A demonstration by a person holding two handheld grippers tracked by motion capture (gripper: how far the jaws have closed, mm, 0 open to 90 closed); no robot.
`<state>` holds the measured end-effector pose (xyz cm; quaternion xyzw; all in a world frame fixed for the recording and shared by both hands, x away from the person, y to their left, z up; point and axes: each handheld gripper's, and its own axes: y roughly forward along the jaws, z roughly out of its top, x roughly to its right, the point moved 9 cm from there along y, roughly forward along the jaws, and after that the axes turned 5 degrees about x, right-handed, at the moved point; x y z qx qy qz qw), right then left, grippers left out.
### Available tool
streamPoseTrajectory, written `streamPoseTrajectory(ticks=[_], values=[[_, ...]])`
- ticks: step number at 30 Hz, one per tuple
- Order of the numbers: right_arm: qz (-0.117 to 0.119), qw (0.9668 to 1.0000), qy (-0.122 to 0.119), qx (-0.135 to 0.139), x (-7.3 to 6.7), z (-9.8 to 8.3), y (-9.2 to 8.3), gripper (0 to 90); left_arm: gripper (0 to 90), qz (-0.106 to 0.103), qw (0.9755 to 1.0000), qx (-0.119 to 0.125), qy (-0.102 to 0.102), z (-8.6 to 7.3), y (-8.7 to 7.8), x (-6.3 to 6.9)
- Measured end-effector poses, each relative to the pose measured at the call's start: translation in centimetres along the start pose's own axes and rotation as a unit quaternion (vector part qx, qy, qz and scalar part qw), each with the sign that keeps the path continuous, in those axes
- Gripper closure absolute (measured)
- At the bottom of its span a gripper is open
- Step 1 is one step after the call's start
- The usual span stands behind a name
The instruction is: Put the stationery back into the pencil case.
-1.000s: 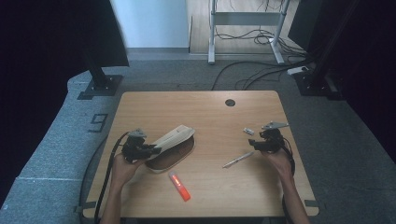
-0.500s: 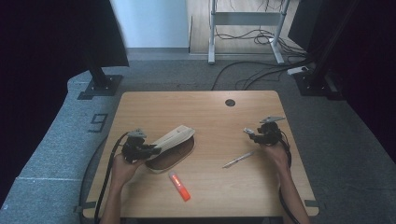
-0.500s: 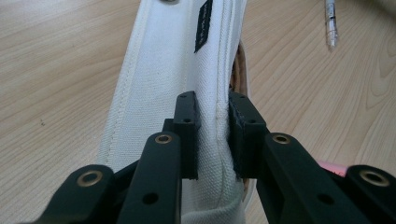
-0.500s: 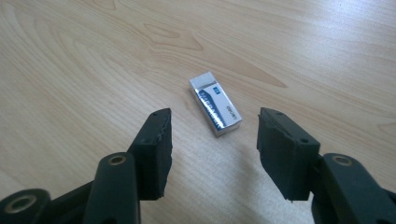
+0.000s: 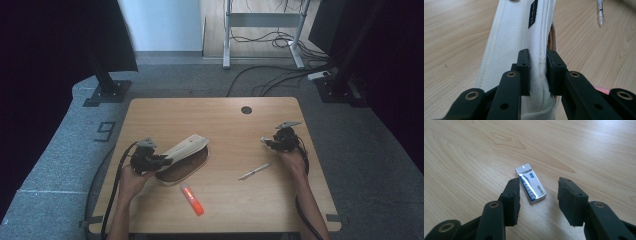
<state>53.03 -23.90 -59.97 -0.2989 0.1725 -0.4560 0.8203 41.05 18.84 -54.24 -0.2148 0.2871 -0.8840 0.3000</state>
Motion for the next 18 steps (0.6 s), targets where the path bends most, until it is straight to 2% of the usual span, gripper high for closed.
streamPoseTrajectory(ticks=[6,8,9,10,14,18], values=[[0.007,1.0,0.0,-0.002,0.08,0.06,0.75,55.1,74.7,-0.002,1.0,-0.001,0.001,-0.04,0.0,0.03],[0.01,0.9999,-0.004,-0.005,-0.03,0.06,0.92,57.9,74.7,-0.003,1.0,-0.001,0.0,-0.05,0.0,0.02],[0.012,0.9999,-0.007,-0.009,-0.15,0.0,1.05,62.3,74.6,-0.003,1.0,-0.001,0.0,-0.05,0.0,0.02],[0.012,0.9999,-0.007,-0.009,-0.15,0.0,1.05,62.3,74.6,-0.003,1.0,-0.001,0.0,-0.06,0.0,0.02],[0.017,0.9999,0.001,0.002,-0.45,-0.07,1.0,70.3,74.6,-0.004,1.0,0.0,0.001,-0.08,0.02,0.01],[0.017,0.9997,0.011,0.01,-0.54,-0.3,0.77,71.2,74.6,-0.004,1.0,0.0,0.0,-0.08,0.02,0.01]])
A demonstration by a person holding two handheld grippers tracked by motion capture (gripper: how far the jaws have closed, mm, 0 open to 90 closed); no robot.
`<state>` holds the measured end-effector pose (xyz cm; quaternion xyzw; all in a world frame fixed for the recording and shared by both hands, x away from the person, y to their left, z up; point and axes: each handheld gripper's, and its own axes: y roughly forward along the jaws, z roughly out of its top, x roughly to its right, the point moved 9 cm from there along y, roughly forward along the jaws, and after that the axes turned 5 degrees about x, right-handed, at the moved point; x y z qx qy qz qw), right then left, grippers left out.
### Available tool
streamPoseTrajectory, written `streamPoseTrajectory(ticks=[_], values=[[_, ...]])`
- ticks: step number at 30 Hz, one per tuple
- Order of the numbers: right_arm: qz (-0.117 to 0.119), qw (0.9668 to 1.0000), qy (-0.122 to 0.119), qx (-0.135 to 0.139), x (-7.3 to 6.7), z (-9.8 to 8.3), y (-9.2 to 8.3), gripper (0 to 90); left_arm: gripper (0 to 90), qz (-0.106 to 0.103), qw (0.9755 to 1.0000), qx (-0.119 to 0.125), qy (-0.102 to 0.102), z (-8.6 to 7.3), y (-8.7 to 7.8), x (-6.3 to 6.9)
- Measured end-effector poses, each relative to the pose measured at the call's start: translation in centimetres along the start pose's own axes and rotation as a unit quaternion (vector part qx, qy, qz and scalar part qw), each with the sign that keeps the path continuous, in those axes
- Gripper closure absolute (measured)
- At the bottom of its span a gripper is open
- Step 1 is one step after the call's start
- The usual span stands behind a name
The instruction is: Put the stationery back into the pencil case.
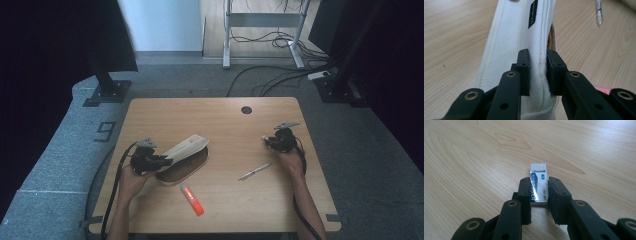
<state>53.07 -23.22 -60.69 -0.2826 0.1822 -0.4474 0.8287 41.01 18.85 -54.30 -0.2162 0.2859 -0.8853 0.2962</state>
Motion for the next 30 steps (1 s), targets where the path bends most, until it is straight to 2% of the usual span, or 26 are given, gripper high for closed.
streamPoseTrajectory(ticks=[3,11,30], values=[[-0.005,1.0,0.0,-0.003,-0.1,-0.1,-0.2,71.5,74.6,0.001,1.0,-0.001,0.0,0.0,0.0,0.0],[0.007,0.9999,0.011,0.004,-0.8,0.2,-1.1,71.4,74.6,0.002,1.0,0.0,0.0,0.0,0.0,0.0],[0.036,0.9992,-0.004,0.014,-4.1,0.8,-3.1,71.5,74.6,0.006,1.0,-0.001,0.002,0.0,0.0,0.2]])
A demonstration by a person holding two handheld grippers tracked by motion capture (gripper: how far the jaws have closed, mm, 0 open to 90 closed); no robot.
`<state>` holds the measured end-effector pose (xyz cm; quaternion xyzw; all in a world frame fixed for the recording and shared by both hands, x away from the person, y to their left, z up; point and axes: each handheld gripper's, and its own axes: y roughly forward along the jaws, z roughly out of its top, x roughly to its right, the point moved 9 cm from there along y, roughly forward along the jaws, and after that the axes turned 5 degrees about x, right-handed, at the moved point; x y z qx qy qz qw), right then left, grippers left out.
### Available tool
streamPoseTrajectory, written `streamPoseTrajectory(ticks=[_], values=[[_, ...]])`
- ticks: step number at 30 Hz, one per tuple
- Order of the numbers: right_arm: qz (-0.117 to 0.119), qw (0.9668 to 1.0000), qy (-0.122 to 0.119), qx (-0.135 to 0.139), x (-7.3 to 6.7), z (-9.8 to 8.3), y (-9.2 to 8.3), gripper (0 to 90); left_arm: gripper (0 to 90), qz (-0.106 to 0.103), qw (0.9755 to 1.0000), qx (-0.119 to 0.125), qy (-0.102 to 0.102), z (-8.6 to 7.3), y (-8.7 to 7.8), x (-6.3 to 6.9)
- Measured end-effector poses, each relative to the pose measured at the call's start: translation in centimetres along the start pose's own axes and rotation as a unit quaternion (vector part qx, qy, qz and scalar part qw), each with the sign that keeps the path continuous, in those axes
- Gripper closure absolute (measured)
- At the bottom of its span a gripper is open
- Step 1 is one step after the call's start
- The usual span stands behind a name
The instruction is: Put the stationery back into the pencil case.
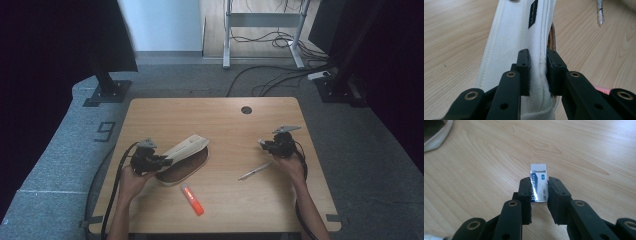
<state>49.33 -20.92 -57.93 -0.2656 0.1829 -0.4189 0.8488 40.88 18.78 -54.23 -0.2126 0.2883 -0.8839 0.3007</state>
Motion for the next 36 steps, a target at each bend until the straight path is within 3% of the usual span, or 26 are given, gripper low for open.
streamPoseTrajectory(ticks=[13,36], values=[[0.032,0.9993,-0.016,0.008,-3.1,1.1,-0.6,71.5,74.8,-0.001,1.0,0.001,-0.006,0.0,-0.1,0.0],[0.078,0.9958,-0.047,0.01,-8.1,3.0,1.7,71.6,74.8,0.0,0.9999,0.008,-0.007,0.2,-0.2,-0.1]])
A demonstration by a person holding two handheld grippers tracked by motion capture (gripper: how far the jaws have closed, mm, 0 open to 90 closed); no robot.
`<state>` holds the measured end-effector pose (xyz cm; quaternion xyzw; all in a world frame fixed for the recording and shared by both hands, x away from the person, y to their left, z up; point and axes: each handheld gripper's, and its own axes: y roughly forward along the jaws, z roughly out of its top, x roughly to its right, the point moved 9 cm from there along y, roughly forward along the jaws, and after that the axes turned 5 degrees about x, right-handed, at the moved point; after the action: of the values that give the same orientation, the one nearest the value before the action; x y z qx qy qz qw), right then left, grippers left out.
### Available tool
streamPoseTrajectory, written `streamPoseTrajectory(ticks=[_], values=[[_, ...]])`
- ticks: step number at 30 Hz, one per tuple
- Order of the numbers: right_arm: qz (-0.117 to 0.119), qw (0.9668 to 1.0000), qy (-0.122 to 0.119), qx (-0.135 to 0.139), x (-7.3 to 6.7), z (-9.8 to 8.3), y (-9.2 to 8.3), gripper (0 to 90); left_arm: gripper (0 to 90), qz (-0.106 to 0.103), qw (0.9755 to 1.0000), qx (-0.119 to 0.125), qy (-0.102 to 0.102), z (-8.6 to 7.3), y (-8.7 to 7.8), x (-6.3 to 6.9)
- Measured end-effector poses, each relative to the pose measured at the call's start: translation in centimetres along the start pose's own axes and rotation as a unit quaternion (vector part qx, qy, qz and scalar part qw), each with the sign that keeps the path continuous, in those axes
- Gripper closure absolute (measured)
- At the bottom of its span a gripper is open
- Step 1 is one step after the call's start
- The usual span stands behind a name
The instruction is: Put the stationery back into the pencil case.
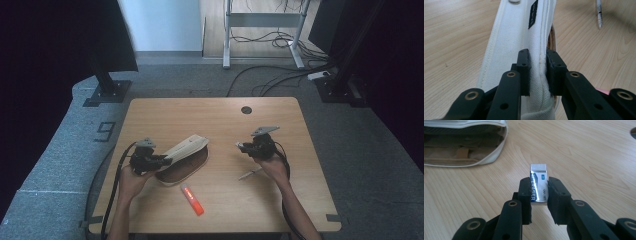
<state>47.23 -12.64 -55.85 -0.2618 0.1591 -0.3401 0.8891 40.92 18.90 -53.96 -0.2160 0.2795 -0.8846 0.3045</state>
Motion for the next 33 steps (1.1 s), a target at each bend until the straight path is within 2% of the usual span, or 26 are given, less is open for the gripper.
streamPoseTrajectory(ticks=[16,33], values=[[0.024,0.9995,-0.021,-0.006,-2.9,1.4,2.3,71.6,74.7,0.002,1.0,0.0,0.004,0.0,0.0,0.0],[0.052,0.9974,-0.045,-0.02,-6.3,2.2,5.4,71.7,74.7,0.002,1.0,0.002,0.004,0.1,0.0,0.1]])
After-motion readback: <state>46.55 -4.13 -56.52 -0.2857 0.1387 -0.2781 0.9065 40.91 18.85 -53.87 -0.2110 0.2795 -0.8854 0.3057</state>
